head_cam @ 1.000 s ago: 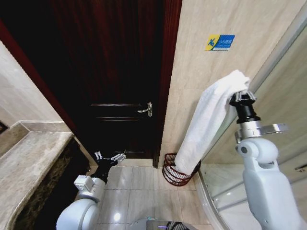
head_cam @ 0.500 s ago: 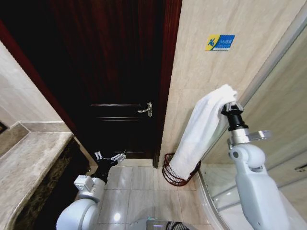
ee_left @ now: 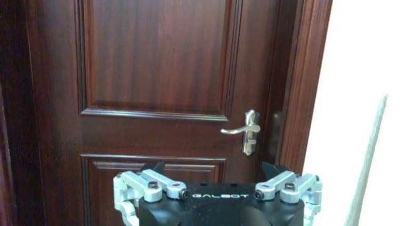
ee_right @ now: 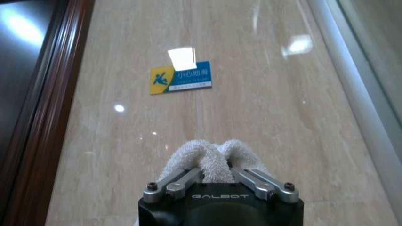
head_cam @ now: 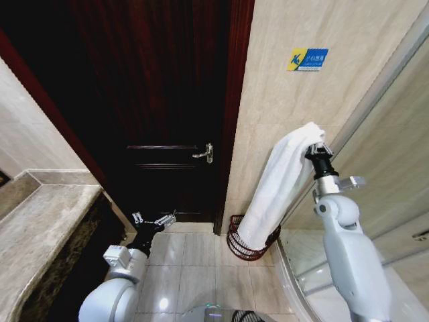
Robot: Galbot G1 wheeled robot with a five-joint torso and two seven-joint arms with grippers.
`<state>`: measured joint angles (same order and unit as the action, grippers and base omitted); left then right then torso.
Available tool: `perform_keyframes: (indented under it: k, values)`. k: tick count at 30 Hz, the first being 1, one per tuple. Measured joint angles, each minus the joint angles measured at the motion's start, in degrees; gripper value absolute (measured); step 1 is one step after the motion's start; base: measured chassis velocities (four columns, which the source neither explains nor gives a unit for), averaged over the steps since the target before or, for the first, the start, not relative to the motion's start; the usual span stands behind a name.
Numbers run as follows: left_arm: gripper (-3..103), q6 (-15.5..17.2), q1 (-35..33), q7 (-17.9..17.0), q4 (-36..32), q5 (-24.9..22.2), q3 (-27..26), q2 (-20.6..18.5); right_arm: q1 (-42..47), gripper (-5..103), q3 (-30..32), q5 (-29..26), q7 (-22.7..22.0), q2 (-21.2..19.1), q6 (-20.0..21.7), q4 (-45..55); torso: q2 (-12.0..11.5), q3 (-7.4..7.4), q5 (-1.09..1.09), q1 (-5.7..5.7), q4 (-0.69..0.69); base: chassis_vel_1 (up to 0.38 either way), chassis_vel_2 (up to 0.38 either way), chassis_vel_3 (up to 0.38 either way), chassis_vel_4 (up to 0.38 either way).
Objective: Discard the used towel into the hamper.
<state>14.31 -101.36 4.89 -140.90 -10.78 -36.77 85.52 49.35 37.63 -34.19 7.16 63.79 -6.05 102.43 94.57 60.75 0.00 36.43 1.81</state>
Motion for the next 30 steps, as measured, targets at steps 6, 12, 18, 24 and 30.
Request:
perform_keyframes:
  k: [6, 12, 18, 24, 30]
  values:
    - [100, 0.00, 0.00, 0.00, 0.00, 0.00, 0.00, 0.00, -2.73, 5, -0.98, -0.16, 0.20, -0.76, -0.01, -0.65, 0.00, 0.00, -0.01, 0.00, 0.00, 0.000, 0.000, 0.000, 0.000]
    - [100, 0.00, 0.00, 0.00, 0.00, 0.00, 0.00, 0.00, -2.89, 5, -1.32, -0.16, 0.79, -0.67, -0.02, -1.19, 0.00, 0.00, -0.01, 0.00, 0.00, 0.000, 0.000, 0.000, 0.000]
    - [100, 0.00, 0.00, 0.00, 0.00, 0.00, 0.00, 0.00, 0.68, 5, -0.81, -0.01, 1.49, 1.21, -0.28, -0.92, 0.00, 0.00, 0.00, 0.00, 0.00, 0.000, 0.000, 0.000, 0.000]
    - [100, 0.00, 0.00, 0.00, 0.00, 0.00, 0.00, 0.00, 3.03, 5, -0.51, 0.94, 2.26, 2.99, -1.12, -1.33, 0.01, -0.01, 0.00, 0.00, 0.00, 0.000, 0.000, 0.000, 0.000]
    - [100, 0.00, 0.00, 0.00, 0.00, 0.00, 0.00, 0.00, 4.43, 5, 0.25, 1.87, 3.14, 4.70, -2.67, -4.03, 0.01, -0.01, 0.00, 0.00, 0.00, 0.000, 0.000, 0.000, 0.000]
